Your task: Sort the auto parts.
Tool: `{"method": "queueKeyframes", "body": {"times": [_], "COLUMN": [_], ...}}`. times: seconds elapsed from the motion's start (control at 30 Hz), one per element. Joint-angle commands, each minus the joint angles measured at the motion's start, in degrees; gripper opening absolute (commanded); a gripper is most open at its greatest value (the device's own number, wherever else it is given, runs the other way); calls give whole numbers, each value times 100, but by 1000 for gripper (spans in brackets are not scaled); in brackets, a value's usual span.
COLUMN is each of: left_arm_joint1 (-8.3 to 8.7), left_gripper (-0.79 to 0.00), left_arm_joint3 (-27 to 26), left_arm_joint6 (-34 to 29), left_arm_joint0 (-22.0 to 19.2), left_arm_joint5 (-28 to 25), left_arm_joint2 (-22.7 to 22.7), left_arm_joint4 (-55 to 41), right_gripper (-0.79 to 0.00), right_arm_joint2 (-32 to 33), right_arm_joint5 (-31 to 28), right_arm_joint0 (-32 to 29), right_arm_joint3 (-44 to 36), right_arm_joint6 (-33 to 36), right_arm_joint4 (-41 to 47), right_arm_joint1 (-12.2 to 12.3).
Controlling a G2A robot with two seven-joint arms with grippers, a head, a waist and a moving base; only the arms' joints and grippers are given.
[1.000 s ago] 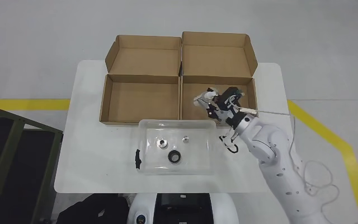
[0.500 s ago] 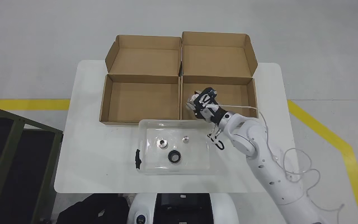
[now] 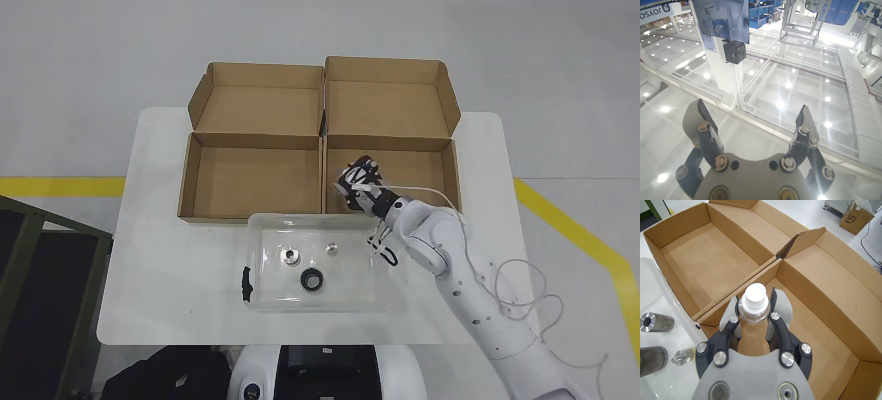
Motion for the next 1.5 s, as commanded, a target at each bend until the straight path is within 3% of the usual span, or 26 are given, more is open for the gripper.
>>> {"method": "queueKeyframes", "body": {"times": [0.0,0.2,0.33,0.4,0.53,0.57,0.63,0.97,1.17,1.47], "left_arm_joint1": [0,0,0,0,0,0,0,0,0,0], "left_gripper": [0,0,0,0,0,0,0,0,0,0], "left_arm_joint3": [0,0,0,0,0,0,0,0,0,0], "left_arm_joint6": [0,0,0,0,0,0,0,0,0,0], "left_arm_joint0": [0,0,0,0,0,0,0,0,0,0], "left_arm_joint5": [0,0,0,0,0,0,0,0,0,0], "left_arm_joint2": [0,0,0,0,0,0,0,0,0,0], "left_arm_joint4": [0,0,0,0,0,0,0,0,0,0], "right_gripper": [-591,-539,-400,-296,-222,-123,0,0,0,0], "right_arm_joint2": [-8,-8,-3,-6,-10,-3,24,383,477,467], "right_arm_joint5": [23,80,102,104,102,104,97,-118,-656,-1266], "right_arm_joint0": [-9,12,40,48,61,63,57,-225,-583,-1302], "right_arm_joint3": [15,128,217,250,277,250,144,-1110,-1687,-2540], "right_arm_joint6": [26,119,140,135,130,123,98,58,344,753], "right_arm_joint4": [-30,-102,-111,-110,-101,-80,-82,-82,344,261], "right_arm_joint1": [-5,-21,-34,-41,-55,-58,-58,15,69,184]}}
